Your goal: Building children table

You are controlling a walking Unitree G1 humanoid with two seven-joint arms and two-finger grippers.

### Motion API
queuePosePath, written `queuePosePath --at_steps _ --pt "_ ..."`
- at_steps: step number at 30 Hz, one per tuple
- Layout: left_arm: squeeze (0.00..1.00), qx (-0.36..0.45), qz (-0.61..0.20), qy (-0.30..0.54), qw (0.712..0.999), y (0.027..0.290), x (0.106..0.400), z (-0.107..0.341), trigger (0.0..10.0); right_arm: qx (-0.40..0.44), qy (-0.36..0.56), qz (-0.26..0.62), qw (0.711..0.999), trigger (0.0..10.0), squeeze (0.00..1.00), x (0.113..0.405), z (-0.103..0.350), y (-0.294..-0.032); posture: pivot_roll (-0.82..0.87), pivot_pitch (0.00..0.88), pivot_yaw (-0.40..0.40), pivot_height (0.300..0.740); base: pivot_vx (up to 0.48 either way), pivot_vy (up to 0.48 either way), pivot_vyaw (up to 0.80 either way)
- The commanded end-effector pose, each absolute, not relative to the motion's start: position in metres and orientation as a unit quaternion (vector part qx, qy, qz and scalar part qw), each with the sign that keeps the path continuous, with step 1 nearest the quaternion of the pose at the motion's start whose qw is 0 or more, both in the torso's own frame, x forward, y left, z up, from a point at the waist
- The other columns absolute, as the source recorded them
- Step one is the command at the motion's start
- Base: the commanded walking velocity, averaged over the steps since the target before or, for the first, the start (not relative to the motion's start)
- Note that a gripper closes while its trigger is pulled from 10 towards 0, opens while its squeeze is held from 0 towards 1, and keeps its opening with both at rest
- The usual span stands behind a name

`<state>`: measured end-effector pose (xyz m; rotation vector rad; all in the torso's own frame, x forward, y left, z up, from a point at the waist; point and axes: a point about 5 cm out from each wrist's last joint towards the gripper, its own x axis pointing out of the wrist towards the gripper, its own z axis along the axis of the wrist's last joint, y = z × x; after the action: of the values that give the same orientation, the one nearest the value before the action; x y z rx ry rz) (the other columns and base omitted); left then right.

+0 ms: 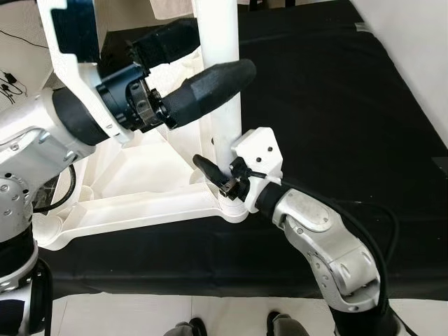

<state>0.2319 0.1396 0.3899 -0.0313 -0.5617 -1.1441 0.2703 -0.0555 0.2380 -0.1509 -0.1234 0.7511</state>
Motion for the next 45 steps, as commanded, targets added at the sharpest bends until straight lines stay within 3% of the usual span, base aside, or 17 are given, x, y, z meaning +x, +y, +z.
queuePosePath --at_steps 1,10,26,28,33,34,36,37,45 --pt "0.0 -0.02 -0.53 -0.269 0.804 0.141 0.233 0.391 10.0 -0.048 0.101 0.364 0.925 10.0 0.0 0.274 0.185 -0.057 -0.05 0.279 0.1 0.74 0.0 0.0 0.0" --pt "0.0 -0.045 -0.529 -0.251 0.809 0.142 0.243 0.388 10.0 -0.046 0.098 0.365 0.925 10.0 0.0 0.273 0.185 -0.058 -0.05 0.28 0.108 0.74 0.0 0.0 0.0" --pt "0.0 -0.075 -0.549 -0.163 0.816 0.132 0.265 0.357 10.0 -0.084 0.066 0.424 0.899 10.0 0.0 0.258 0.184 -0.046 -0.04 0.271 0.122 0.74 0.0 0.0 0.0" --pt "0.0 -0.058 -0.559 -0.147 0.814 0.129 0.266 0.351 5.5 -0.095 0.061 0.425 0.898 10.0 0.0 0.259 0.183 -0.045 -0.04 0.268 0.125 0.74 0.0 0.0 0.0" --pt "0.0 -0.021 -0.562 -0.145 0.814 0.123 0.266 0.349 4.4 -0.101 0.06 0.426 0.897 10.0 0.0 0.259 0.182 -0.044 -0.03 0.263 0.129 0.74 0.0 0.0 0.0" --pt "0.0 -0.006 -0.559 -0.15 0.816 0.118 0.265 0.351 2.0 -0.101 0.059 0.426 0.897 10.0 0.0 0.259 0.182 -0.044 -0.03 0.26 0.129 0.74 0.0 0.0 0.0" --pt "0.0 0.004 -0.557 -0.153 0.816 0.115 0.265 0.352 2.0 -0.102 0.059 0.426 0.897 10.0 0.0 0.259 0.181 -0.044 -0.03 0.259 0.13 0.74 0.0 0.0 0.0" --pt "0.0 0.018 -0.552 -0.159 0.818 0.111 0.265 0.353 0.0 -0.101 0.059 0.426 0.897 10.0 0.0 0.259 0.181 -0.043 -0.03 0.256 0.131 0.74 0.0 0.0 0.0" --pt "0.0 0.074 -0.531 -0.206 0.819 0.094 0.265 0.366 0.0 -0.089 0.058 0.415 0.904 10.0 0.0 0.264 0.181 -0.041 -0.02 0.24 0.141 0.74 0.0 0.0 0.0"
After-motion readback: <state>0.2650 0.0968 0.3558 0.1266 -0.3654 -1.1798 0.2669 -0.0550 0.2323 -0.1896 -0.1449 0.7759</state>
